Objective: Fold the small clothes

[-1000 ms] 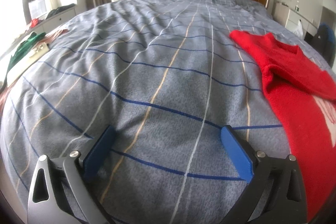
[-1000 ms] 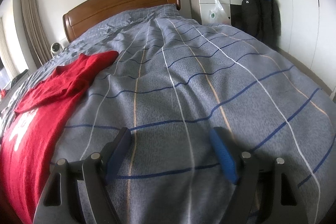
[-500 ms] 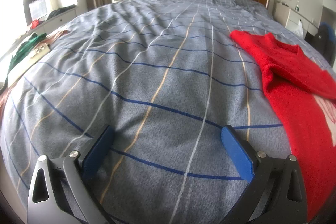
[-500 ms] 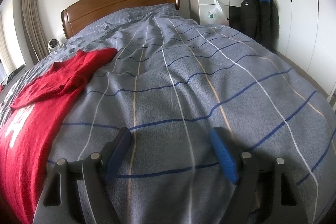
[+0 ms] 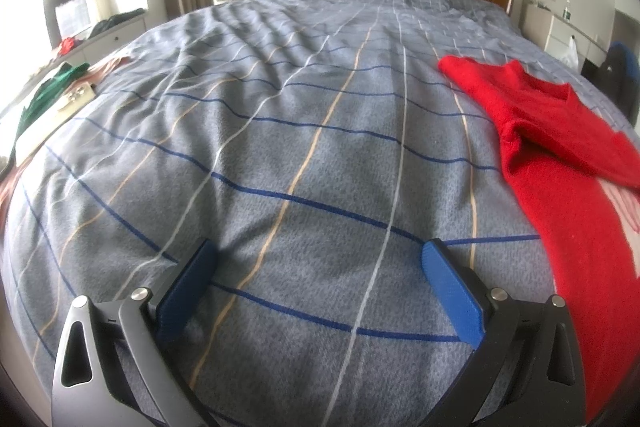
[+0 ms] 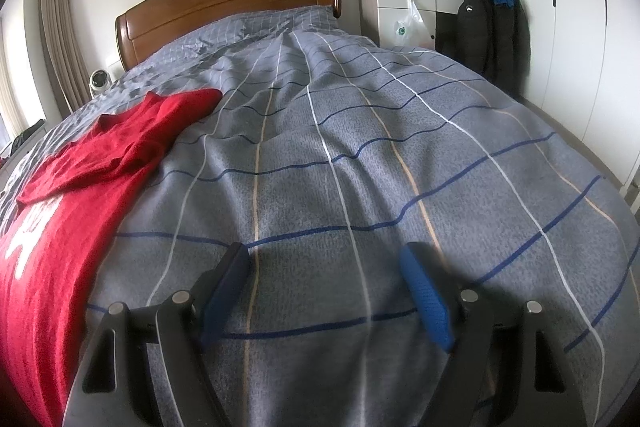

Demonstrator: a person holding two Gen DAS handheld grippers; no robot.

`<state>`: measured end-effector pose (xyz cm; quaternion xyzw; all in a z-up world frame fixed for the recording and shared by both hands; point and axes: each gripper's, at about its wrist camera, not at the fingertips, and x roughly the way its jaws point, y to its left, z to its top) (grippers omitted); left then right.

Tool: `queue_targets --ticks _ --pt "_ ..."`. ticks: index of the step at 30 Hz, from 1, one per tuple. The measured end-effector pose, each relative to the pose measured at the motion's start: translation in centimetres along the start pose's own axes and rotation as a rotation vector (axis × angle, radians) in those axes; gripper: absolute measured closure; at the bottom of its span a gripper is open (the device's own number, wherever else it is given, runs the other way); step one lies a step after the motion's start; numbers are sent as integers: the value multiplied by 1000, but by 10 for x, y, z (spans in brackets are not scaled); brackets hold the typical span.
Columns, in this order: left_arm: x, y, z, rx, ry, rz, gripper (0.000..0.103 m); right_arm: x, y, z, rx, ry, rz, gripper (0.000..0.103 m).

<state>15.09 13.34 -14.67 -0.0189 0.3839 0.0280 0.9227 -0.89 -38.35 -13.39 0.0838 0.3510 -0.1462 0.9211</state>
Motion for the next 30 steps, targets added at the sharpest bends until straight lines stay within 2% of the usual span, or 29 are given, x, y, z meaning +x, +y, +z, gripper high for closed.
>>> queue_targets --ticks 4,8,10,15,18,24,30 --pt "0 0 0 0 -1 1 1 0 9 0 -35 2 -57 22" --pt "0 0 0 1 -3 1 1 -8 21 2 -85 19 -176 13" --pt "1 0 0 2 -6 2 1 -22 28 2 -97 25 -221 12" --pt "1 -1 1 7 -8 9 1 -55 61 0 -154 123 -229 12" --pt "1 -1 1 8 -9 8 1 -74 83 -1 -201 148 -233 12" --pt "1 -1 1 9 -10 10 1 -97 113 5 -290 127 -288 12" --pt "2 -1 1 9 -10 10 1 -111 135 8 -349 107 -298 12"
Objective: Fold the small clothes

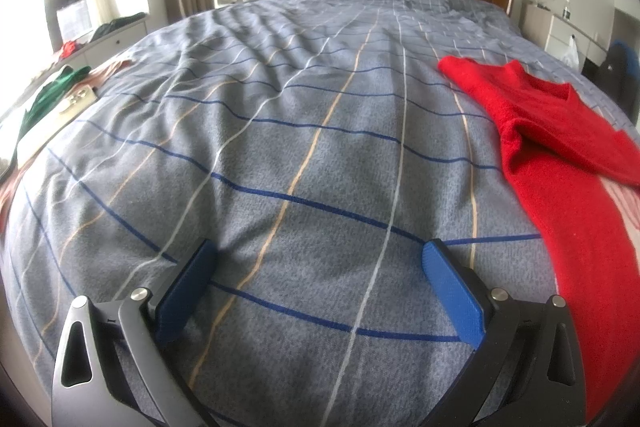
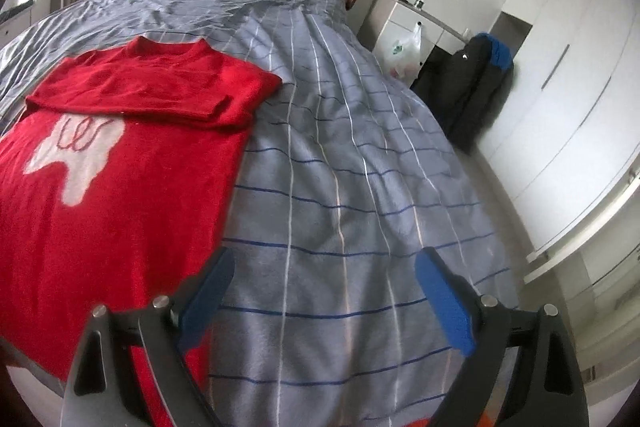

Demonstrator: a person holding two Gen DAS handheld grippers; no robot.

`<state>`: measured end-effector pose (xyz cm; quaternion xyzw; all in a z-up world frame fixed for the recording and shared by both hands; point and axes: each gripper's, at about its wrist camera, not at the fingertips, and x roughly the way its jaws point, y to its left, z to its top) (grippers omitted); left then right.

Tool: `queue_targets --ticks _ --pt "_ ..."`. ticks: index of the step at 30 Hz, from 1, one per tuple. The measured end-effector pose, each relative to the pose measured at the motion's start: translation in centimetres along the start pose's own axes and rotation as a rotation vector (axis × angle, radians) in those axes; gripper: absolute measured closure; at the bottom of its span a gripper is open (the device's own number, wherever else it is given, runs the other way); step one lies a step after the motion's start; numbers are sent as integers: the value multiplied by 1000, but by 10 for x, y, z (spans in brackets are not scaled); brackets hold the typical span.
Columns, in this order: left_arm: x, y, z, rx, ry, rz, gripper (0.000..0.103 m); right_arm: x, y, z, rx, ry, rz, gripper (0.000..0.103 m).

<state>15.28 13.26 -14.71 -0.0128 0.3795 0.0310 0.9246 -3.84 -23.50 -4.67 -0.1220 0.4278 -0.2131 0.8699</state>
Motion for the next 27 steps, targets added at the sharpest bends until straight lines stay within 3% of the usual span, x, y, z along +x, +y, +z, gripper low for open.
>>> queue_targets --ticks 27 --pt "0 0 -1 1 -2 1 1 -1 11 -4 -23 22 -34 12"
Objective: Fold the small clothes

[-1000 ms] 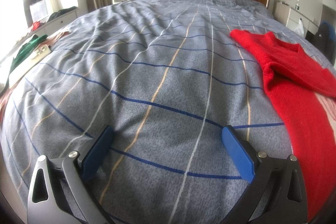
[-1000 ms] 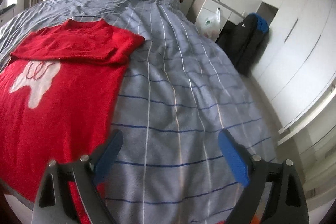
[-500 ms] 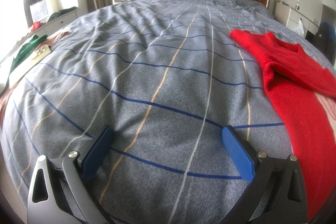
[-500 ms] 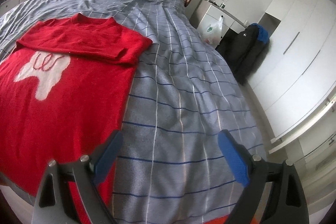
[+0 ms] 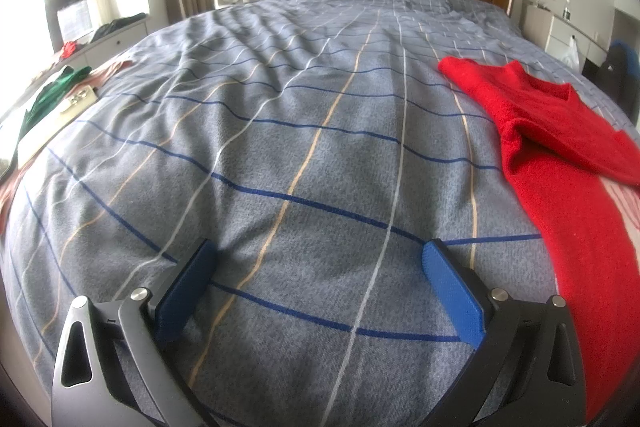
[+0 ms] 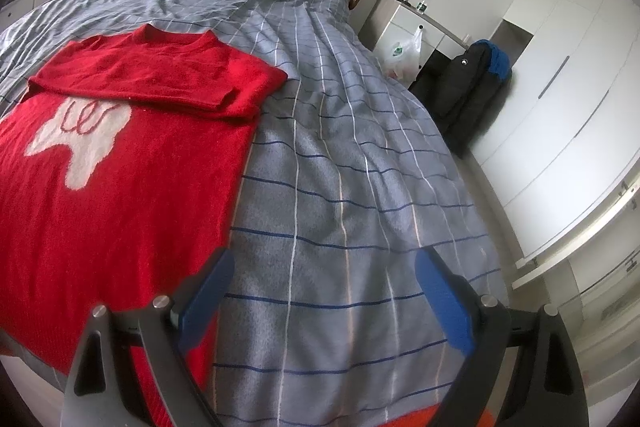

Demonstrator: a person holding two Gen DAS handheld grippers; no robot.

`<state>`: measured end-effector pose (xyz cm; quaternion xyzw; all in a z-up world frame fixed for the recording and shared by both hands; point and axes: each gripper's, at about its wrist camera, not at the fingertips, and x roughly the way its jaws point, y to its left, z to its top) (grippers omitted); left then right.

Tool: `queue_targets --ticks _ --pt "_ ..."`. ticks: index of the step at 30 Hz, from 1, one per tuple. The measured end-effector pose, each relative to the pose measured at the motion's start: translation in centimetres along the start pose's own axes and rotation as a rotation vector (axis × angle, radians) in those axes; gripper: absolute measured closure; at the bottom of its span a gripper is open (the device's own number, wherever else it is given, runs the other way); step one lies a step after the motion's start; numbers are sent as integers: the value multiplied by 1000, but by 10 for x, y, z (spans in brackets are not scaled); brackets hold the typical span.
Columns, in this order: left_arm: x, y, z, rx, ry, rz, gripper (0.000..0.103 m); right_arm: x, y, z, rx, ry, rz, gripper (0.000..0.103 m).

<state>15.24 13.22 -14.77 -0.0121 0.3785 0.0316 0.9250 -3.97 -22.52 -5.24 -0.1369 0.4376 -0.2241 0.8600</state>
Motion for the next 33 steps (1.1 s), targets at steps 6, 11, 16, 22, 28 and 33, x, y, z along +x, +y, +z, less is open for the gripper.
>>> queue_targets --ticks 6,11,16,22,28,33 --pt "0 0 0 0 0 0 1 0 0 0 1 1 -2 12" --pt "1 0 0 0 -1 1 1 1 -1 -1 5 7 0 12" --pt "0 0 0 0 -1 1 1 1 -3 -1 11 11 2 12" --pt "-7 5 6 -28 99 -30 2 1 -6 -1 36 10 55 12" --pt "-88 6 -27 -161 308 -461 3 -9 -25 -18 132 57 374 12" --pt "-88 -33 -78 -23 489 -460 23 1 1 -56 164 234 740 13"
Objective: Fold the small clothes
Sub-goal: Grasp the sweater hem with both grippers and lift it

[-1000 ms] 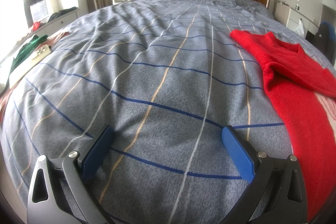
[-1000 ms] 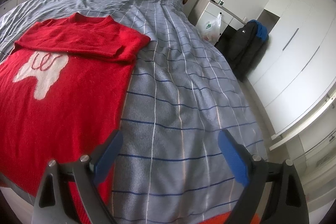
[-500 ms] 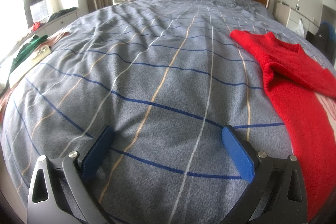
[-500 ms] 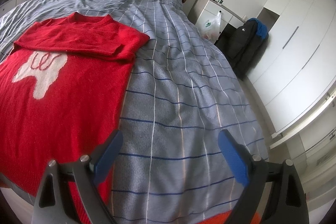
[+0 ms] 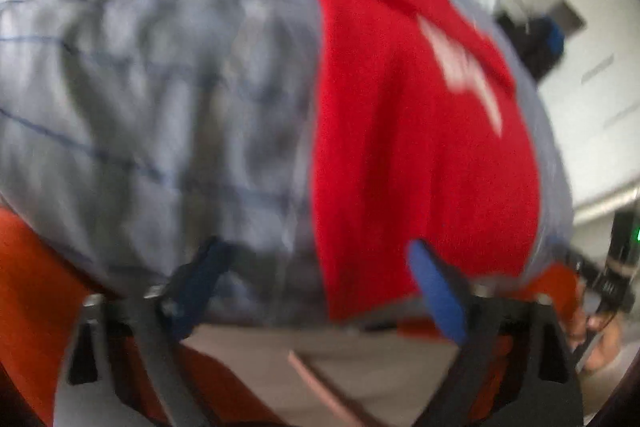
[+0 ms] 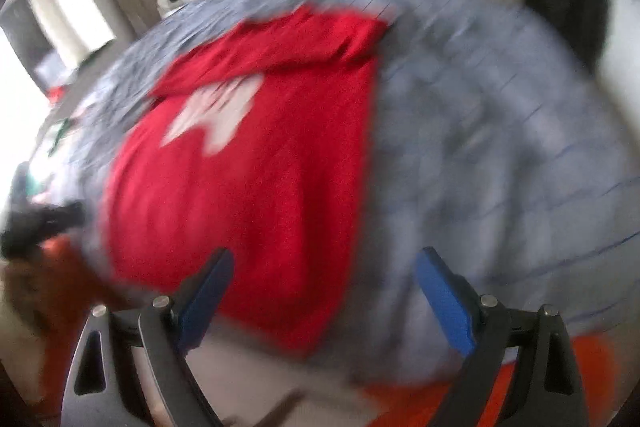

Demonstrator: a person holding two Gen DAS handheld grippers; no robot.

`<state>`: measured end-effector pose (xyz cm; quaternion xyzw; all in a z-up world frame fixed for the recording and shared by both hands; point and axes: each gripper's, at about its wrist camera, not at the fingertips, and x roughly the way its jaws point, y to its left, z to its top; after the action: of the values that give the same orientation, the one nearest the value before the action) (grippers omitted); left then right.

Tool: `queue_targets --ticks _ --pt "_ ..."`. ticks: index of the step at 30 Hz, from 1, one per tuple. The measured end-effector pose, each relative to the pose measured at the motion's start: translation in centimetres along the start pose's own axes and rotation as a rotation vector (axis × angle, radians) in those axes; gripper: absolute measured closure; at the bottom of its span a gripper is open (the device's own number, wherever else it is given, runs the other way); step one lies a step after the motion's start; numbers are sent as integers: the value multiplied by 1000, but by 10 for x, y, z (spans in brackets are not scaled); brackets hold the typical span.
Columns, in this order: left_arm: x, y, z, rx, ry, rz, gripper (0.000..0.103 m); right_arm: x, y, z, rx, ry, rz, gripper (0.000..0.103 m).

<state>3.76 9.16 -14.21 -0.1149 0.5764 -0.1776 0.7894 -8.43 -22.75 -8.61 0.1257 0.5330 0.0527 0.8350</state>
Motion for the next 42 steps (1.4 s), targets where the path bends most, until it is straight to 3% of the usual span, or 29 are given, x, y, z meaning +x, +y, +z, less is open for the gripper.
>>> queue_targets --ticks 3,5,7,8,10,12,13,16,22,27,32,34,35,42 --pt "8 -11 -2 60 22 43 25 18 2 -15 8 62 2 18" --pt "10 -14 1 70 32 24 35 23 1 -19 25 70 24 24" --pt "15 -18 3 83 60 15 60 31 -2 -20 56 83 52 34" --pt "18 -20 1 87 76 15 65 35 -5 -20 68 90 64 40" --pt "28 -16 1 66 127 15 86 45 -8 -20 94 125 94 45" --pt "34 -11 2 40 158 3 98 54 -11 -24 117 157 94 50" --pt "34 -8 2 27 157 -7 99 56 -13 -25 131 160 103 56" --pt "23 1 6 -6 120 -50 101 57 -19 -24 174 153 156 98" --pt "-32 17 20 -55 -19 -201 101 26 -17 -14 194 37 243 98" --pt "-62 7 66 -50 -163 -263 101 -6 -6 19 162 -98 288 98" --pt "-57 -7 154 -3 -282 -228 101 -16 -8 82 103 -217 254 99" --pt "-39 -30 175 0 -309 -213 101 -10 -15 117 90 -261 230 99" --pt "-33 -34 202 3 -327 -196 101 -6 -17 134 88 -277 226 99" --pt "26 -47 296 -7 -343 -65 101 51 -38 265 54 -344 159 99"
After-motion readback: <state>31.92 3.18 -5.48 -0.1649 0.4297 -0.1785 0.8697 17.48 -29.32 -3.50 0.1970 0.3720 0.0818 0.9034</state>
